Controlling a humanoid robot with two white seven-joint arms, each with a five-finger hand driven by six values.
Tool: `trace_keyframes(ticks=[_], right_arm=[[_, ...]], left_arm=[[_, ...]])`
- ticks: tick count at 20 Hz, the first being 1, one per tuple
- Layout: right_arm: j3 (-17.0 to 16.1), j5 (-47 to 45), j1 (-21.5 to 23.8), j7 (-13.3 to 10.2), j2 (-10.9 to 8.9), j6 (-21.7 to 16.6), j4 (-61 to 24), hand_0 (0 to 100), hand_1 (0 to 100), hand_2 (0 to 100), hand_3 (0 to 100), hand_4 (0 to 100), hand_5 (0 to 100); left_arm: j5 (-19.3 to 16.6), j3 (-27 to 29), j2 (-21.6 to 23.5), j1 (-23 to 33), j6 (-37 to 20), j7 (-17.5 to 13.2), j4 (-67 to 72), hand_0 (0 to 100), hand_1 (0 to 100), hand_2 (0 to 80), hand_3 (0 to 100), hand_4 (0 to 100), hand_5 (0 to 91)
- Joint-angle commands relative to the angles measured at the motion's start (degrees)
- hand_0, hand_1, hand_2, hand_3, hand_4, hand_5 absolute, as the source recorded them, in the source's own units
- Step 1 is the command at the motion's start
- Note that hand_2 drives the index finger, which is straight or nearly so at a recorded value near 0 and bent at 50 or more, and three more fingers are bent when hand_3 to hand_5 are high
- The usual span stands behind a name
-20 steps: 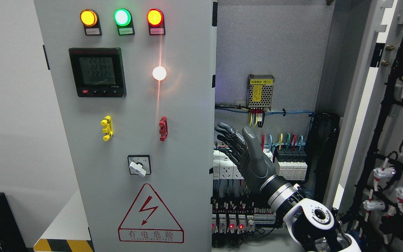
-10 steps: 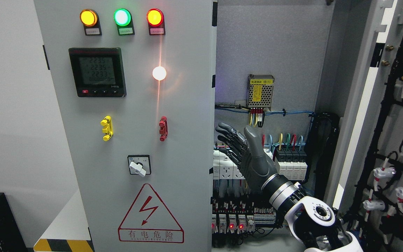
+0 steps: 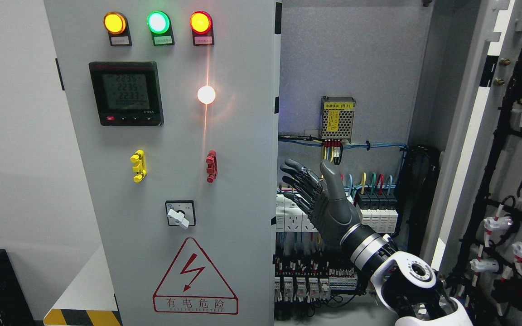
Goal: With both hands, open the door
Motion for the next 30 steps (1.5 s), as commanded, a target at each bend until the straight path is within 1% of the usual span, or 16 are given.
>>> trace_keyframes(ticks=[1,3,5,6,10,14,18,23,30], right_arm=[[-0.45,-0.38,-0.52,1.11,-0.1,0.04,0.46,0,0,0,0,0,0],[-0.45,-0.38,-0.52,1.73,-0.1,0.13,0.46,0,0,0,0,0,0],[-0.45,-0.38,-0.52,4.09,-0.1,0.22,0.46,0,0,0,0,0,0],[-0.45,-0.38,-0.52,4.71,-0.27,0.22,0.46,0,0,0,0,0,0],[-0.45,-0.38,-0.52,5.33,-0.54,0.22,0.55,0,0,0,0,0,0],[-0.45,-0.29,-0.6,7.27,-0.45,1.89,0.55,0,0,0,0,0,0],[-0.45,-0.38,-0.87,7.44,-0.45,1.98,0.55,0,0,0,0,0,0],[-0.46,-0.38,-1.04,8.67,-0.45,1.89,0.37,0,0,0,0,0,0],[-0.54,-0.38,-1.04,8.76,-0.45,1.89,0.02,0,0,0,0,0,0]], left_arm=[[-0.03,1.32,0.0,0.0,0.05,0.01,1.23,0,0,0.0,0,0,0.0],[-0.03,1.32,0.0,0.0,-0.04,0.01,1.23,0,0,0.0,0,0,0.0],[0.06,1.32,0.0,0.0,0.05,0.01,1.23,0,0,0.0,0,0,0.0],[-0.03,1.32,0.0,0.0,0.05,0.01,1.23,0,0,0.0,0,0,0.0],[0.06,1.32,0.0,0.0,-0.04,0.01,1.23,0,0,0.0,0,0,0.0],[-0.03,1.32,0.0,0.0,0.05,0.01,1.23,0,0,0.0,0,0,0.0],[-0.03,1.32,0.0,0.0,0.05,0.01,1.23,0,0,0.0,0,0,0.0],[0.06,1.32,0.0,0.08,0.05,0.01,1.23,0,0,0.0,0,0,0.0],[-0.03,1.32,0.0,0.0,0.05,0.01,1.23,0,0,0.0,0,0,0.0]])
